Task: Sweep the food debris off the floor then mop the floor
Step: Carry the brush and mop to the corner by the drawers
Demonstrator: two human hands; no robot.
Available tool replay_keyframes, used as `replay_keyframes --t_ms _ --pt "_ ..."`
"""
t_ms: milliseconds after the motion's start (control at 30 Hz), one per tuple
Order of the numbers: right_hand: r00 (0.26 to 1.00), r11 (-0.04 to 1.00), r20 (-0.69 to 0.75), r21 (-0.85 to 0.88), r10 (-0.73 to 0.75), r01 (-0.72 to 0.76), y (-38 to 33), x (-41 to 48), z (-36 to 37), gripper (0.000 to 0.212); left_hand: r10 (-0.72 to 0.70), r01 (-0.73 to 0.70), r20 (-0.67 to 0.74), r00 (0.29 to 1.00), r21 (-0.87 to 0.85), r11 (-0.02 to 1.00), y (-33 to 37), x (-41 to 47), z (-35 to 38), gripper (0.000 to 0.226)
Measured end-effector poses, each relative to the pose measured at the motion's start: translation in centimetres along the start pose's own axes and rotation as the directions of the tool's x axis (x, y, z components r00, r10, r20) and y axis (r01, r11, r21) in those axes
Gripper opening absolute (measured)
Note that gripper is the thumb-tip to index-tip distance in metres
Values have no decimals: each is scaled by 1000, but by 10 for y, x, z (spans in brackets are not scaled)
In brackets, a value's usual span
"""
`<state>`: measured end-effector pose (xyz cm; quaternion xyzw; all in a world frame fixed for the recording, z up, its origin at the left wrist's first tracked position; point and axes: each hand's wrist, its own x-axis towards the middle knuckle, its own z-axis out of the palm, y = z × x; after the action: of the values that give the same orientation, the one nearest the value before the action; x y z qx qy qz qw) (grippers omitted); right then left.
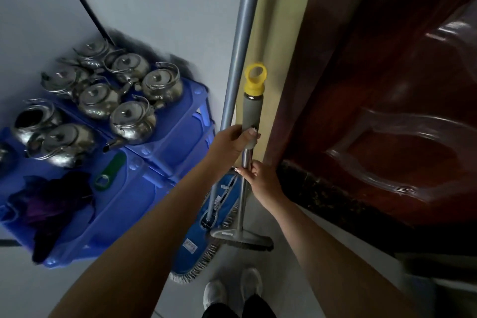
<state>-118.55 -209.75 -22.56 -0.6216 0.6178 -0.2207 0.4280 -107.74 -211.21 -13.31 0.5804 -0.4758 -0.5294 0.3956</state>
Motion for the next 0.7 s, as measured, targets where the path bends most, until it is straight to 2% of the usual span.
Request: replay_keyframes --t_ms 67,100,167,267,300,433,533,567,633,700 --pt "999 999 10 -6 32 -32 18 8 5 36 -3 5 -16 1000 154 988 -17 9 9 54" --pt "999 999 0 -6 46 -46 24 10 7 37 -5 10 -26 1000 189 982 -23 12 12 54" --pt "997 997 -26 11 73 -73 39 19 13 40 -34 41 -38 999 188 981 -38 21 21 48" --pt "992 992 -25 26 126 -125 56 33 21 41 -70 72 -20 997 143 987 -64 37 30 65" --pt "990 990 -27 34 138 -137 62 40 24 40 -81 81 -5 997 121 989 -71 45 32 64" --pt "979 978 -10 38 206 -205 89 54 40 39 -107 103 24 994 119 988 -108 66 36 27" --pt "974 972 8 64 228 -228 107 66 54 24 -110 106 34 993 103 989 -137 80 37 18" --pt "974 971 7 78 227 -227 112 73 59 20 -107 105 22 994 88 991 -143 85 37 20" --pt "973 968 -3 102 231 -229 116 82 63 29 -93 94 -17 996 76 993 -149 94 37 32" --pt "972 967 -18 109 235 -232 121 93 66 33 -75 79 -46 996 87 993 -157 105 37 32"
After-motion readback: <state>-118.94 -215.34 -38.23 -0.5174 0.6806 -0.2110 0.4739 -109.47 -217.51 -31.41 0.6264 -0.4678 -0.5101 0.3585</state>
